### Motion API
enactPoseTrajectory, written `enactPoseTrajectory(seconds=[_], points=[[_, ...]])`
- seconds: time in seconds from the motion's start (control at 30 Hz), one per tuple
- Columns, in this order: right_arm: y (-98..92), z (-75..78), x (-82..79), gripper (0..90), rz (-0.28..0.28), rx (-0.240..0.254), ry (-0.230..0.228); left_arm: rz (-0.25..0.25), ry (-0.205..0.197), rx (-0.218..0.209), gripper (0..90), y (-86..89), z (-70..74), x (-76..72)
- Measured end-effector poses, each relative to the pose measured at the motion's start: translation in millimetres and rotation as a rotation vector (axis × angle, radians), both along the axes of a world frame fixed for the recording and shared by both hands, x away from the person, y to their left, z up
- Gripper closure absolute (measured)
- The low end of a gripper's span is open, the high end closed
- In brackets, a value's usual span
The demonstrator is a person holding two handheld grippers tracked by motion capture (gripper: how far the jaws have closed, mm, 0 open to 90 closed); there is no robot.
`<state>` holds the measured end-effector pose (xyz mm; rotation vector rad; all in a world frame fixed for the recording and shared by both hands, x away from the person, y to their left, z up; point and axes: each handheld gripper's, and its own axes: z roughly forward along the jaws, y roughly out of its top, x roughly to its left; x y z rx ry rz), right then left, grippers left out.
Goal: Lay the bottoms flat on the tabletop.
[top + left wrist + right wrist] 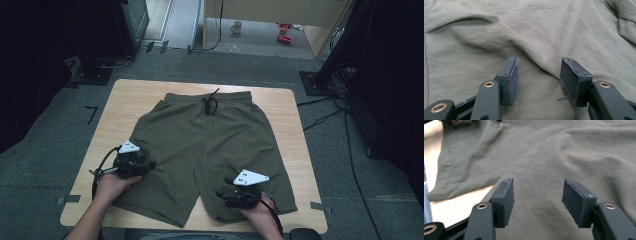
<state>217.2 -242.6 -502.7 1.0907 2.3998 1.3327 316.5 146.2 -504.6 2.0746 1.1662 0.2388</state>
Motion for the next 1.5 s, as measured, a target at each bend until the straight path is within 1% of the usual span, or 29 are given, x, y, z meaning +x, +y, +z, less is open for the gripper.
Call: enactPoseTrajectory(seconds=[0.13, 0.2, 0.3, 0.33, 0.37, 0.4, 0.43, 0.47, 0.53, 0.67, 0.7, 0.77, 0.87, 0.93, 1.03, 1.2, 1.27, 1.3, 1.33, 1.4, 1.47, 1.5], points=[[-5.8, 1.2, 7.2, 42.1, -0.039, -0.012, 0.002, -0.015, -0.003, 0.007, 48.5, -0.8, 0.1, -6.1], [-8.4, 1.5, 11.5, 41.7, -0.058, -0.017, 0.004, -0.016, 0.001, 0.007, 48.5, -0.9, 0.3, -9.1], [-13.3, 2.4, 18.8, 40.8, -0.08, -0.024, 0.006, -0.023, 0.004, 0.023, 48.5, -0.3, 1.4, -12.3], [-15.4, 3.1, 21.3, 40.4, -0.086, -0.029, 0.01, -0.017, 0.008, 0.023, 48.5, -0.2, 2.3, -12.7], [-17.5, 3.7, 23.9, 39.8, -0.092, -0.034, 0.011, -0.017, -0.003, 0.016, 48.4, 0.7, 3.7, -12.6], [-19.7, 4.2, 26.7, 39.1, -0.096, -0.041, 0.01, -0.019, -0.027, 0.004, 48.2, 2.2, 5.8, -12.5], [-22.0, 4.7, 29.6, 38.6, -0.101, -0.045, 0.011, -0.015, -0.06, -0.016, 47.6, 4.0, 8.8, -12.0], [-24.8, 5.3, 33.2, 37.4, -0.107, -0.049, 0.01, -0.008, -0.073, -0.026, 46.7, 4.5, 10.5, -11.6], [-28.2, 6.0, 38.7, 36.4, -0.112, -0.053, 0.007, -0.001, -0.091, -0.026, 45.6, 5.9, 14.5, -8.8], [-33.9, 8.6, 50.9, 37.1, -0.121, -0.049, 0.005, 0.006, -0.105, -0.029, 43.6, 9.5, 19.0, -3.1], [-34.6, 9.4, 53.9, 37.1, -0.121, -0.049, 0.003, 0.008, -0.115, -0.029, 42.9, 10.8, 19.6, -1.3], [-35.3, 11.2, 59.2, 37.4, -0.112, -0.061, -0.004, 0.01, -0.119, -0.028, 41.4, 12.5, 20.3, 1.6], [-37.2, 12.9, 67.7, 37.3, -0.102, -0.088, -0.015, 0.005, -0.125, -0.01, 39.7, 14.2, 22.1, 7.4], [-40.9, 13.2, 74.3, 37.3, -0.106, -0.095, -0.019, 0.011, -0.133, -0.009, 39.4, 15.5, 23.9, 10.7], [-48.7, 13.4, 83.7, 37.0, -0.132, -0.089, -0.019, 0.007, -0.131, -0.014, 39.2, 18.6, 25.8, 17.1], [-63.8, 14.4, 95.9, 36.8, -0.157, -0.096, -0.028, 0.024, -0.12, -0.01, 38.7, 25.8, 25.7, 30.9], [-70.6, 14.8, 99.9, 36.8, -0.17, -0.093, -0.039, 0.029, -0.121, -0.021, 38.7, 29.0, 25.2, 37.6], [-75.0, 15.5, 102.8, 36.8, -0.179, -0.091, -0.031, 0.032, -0.127, -0.025, 39.0, 29.7, 25.1, 39.8], [-77.5, 15.9, 104.3, 36.8, -0.189, -0.084, -0.032, 0.029, -0.139, -0.019, 39.1, 30.9, 24.9, 42.6], [-84.7, 17.3, 108.9, 37.6, -0.209, -0.049, -0.023, 0.02, -0.142, 0.003, 39.2, 31.9, 24.6, 48.7], [-92.4, 18.3, 114.2, 38.4, -0.23, -0.044, -0.031, 0.019, -0.147, 0.015, 39.1, 33.8, 24.9, 54.8], [-95.2, 18.3, 116.4, 38.4, -0.236, -0.05, -0.031, 0.03, -0.143, 0.012, 38.9, 35.4, 25.5, 59.3]])
